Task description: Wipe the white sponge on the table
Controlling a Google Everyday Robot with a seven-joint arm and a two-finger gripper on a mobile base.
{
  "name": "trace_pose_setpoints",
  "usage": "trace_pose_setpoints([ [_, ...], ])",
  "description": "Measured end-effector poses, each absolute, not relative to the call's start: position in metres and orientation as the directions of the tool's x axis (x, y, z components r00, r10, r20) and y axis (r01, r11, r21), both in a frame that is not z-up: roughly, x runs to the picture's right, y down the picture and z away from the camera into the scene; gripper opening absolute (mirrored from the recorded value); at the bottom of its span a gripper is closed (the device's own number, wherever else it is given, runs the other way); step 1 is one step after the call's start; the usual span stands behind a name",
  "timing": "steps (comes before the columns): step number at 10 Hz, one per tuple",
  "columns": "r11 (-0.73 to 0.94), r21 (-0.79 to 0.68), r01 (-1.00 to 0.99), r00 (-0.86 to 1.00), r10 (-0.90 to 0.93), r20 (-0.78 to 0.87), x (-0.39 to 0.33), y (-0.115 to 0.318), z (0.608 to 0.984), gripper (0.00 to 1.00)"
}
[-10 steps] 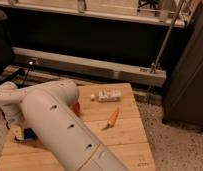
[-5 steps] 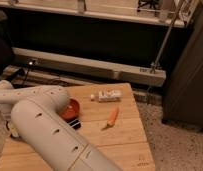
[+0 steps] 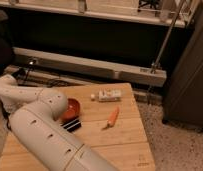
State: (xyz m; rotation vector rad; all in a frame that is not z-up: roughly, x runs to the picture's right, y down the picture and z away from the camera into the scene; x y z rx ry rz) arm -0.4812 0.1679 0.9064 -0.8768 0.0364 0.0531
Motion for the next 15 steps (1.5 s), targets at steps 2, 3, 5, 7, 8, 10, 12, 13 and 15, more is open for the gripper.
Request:
trace_pose_setpoints([
  [2, 0.648, -0.751, -0.127, 0.992, 0.082, -0.096, -0.466, 0.150, 0.925, 0.28],
  [3, 0.655, -0.737, -0.165, 0.986, 0.111, -0.122, -0.455, 0.139, 0.936, 0.28],
  [5, 0.679, -0.704, -0.208, 0.978, 0.141, -0.153, -0.438, 0.120, 0.948, 0.28],
  [7, 0.707, -0.671, -0.223, 0.974, 0.141, -0.175, -0.423, 0.107, 0.953, 0.28],
  [8, 0.717, -0.660, -0.227, 0.973, 0.137, -0.186, -0.417, 0.104, 0.953, 0.28],
  [10, 0.734, -0.636, -0.238, 0.967, 0.117, -0.227, -0.393, 0.100, 0.949, 0.28],
  [12, 0.734, -0.630, -0.252, 0.960, 0.109, -0.257, -0.375, 0.104, 0.942, 0.28],
  [13, 0.732, -0.630, -0.260, 0.956, 0.104, -0.275, -0.363, 0.110, 0.937, 0.28],
  [15, 0.723, -0.637, -0.269, 0.951, 0.095, -0.294, -0.346, 0.121, 0.924, 0.28],
])
